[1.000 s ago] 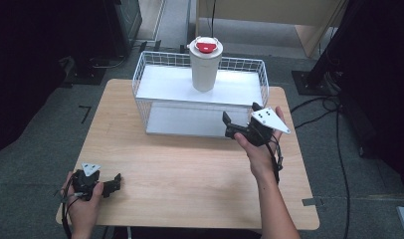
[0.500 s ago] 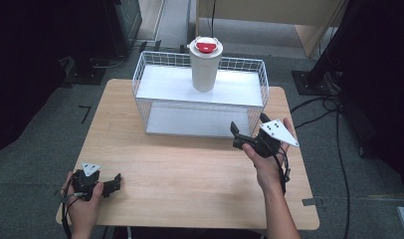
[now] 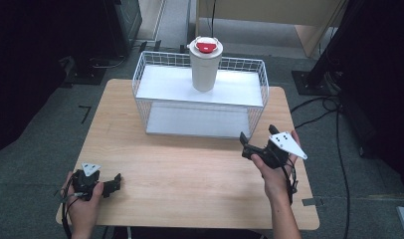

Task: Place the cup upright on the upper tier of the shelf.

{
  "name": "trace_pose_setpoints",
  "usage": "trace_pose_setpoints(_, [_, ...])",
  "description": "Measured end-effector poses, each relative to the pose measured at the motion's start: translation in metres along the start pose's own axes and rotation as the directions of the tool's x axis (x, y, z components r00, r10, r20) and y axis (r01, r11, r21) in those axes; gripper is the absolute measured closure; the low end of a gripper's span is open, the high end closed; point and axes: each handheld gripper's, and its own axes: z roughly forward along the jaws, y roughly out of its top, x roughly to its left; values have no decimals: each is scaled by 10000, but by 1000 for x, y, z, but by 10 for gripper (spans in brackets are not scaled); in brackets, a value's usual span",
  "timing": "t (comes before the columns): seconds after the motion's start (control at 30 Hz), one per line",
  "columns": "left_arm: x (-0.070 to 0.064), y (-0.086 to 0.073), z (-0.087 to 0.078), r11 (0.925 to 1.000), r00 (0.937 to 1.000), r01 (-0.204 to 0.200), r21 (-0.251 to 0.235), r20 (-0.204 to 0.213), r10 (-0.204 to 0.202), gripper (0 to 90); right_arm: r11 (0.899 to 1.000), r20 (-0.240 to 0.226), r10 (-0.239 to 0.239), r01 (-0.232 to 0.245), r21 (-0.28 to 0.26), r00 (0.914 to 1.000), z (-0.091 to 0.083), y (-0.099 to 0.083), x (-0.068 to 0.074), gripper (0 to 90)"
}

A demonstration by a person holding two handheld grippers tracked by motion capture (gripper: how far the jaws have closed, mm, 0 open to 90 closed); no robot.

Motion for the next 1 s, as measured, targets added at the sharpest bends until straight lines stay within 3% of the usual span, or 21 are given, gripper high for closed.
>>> trace_pose_setpoints(0.63, [0, 0, 0, 10000, 10000, 11, -2, 1, -11, 0, 9980, 829, 218, -266, 572, 9963, -32, -37, -33, 0])
trace_pose_setpoints(1.0, [0, 0, 0, 10000, 10000, 9, 0, 2, -9, 0, 9962, 1233, 48, -155, 861, 9924, -48, -49, -51, 0])
